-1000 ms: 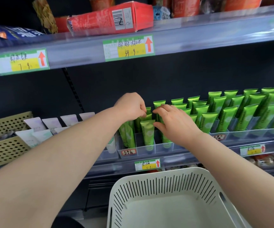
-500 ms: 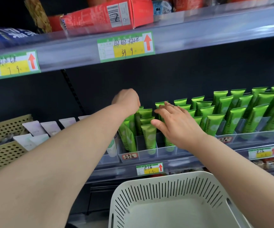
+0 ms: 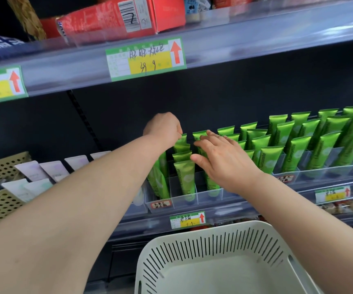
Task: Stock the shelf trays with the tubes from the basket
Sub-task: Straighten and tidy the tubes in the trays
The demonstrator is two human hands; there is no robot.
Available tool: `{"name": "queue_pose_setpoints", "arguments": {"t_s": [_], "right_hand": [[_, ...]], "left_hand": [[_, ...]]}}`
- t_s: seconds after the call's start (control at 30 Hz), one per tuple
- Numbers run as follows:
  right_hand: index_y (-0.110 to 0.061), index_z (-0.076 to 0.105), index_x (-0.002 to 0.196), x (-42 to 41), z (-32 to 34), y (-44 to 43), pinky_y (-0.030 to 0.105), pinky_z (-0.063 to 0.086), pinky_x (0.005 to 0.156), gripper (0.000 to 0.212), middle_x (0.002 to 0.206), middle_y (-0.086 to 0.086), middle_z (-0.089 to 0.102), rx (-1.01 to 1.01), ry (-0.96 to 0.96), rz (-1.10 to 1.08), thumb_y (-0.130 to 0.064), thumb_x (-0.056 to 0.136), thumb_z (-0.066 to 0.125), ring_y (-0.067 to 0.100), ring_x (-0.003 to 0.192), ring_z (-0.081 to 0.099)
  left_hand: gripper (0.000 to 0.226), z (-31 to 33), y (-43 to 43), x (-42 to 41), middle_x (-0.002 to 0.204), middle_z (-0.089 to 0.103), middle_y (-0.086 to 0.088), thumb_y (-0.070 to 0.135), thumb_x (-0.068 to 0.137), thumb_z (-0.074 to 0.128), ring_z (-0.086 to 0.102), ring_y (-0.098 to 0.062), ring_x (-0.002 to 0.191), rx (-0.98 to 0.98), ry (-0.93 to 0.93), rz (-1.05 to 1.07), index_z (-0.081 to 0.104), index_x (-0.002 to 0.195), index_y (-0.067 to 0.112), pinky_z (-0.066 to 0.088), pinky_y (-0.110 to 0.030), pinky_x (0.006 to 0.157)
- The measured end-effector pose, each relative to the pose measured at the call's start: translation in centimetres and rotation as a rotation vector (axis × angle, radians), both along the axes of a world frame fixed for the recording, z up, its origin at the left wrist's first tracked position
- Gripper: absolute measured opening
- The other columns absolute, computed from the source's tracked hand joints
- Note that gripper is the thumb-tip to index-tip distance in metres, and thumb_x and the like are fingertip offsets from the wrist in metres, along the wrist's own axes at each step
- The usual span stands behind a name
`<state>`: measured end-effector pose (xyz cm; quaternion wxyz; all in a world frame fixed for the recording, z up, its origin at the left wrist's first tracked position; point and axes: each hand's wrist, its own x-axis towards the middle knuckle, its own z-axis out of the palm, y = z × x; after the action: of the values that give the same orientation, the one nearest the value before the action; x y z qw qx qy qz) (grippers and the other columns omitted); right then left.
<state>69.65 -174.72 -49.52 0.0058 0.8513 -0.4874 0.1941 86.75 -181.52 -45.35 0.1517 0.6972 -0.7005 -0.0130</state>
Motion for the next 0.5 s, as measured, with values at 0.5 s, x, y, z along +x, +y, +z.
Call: {"name": "queue_pose_setpoints", "arguments": {"t_s": [0.5], "right_hand": [[-0.017,0.060,0.123,1.9,0.9,0.4,0.041,0.040,0.085,0.035,0.111,0.005,0.066,-0.151,0.024,-0.117,-0.011,0.091,0.048,0.029,0.106,0.053]], "left_hand": [[0.009,0.9,2.0,1.0,0.081,0.063,0.016,0.022,0.079,0.077,0.064,-0.013,0.090,0.089,0.010,-0.190,0.077,0.088,0.026,0.053,-0.030,0.081]]}}
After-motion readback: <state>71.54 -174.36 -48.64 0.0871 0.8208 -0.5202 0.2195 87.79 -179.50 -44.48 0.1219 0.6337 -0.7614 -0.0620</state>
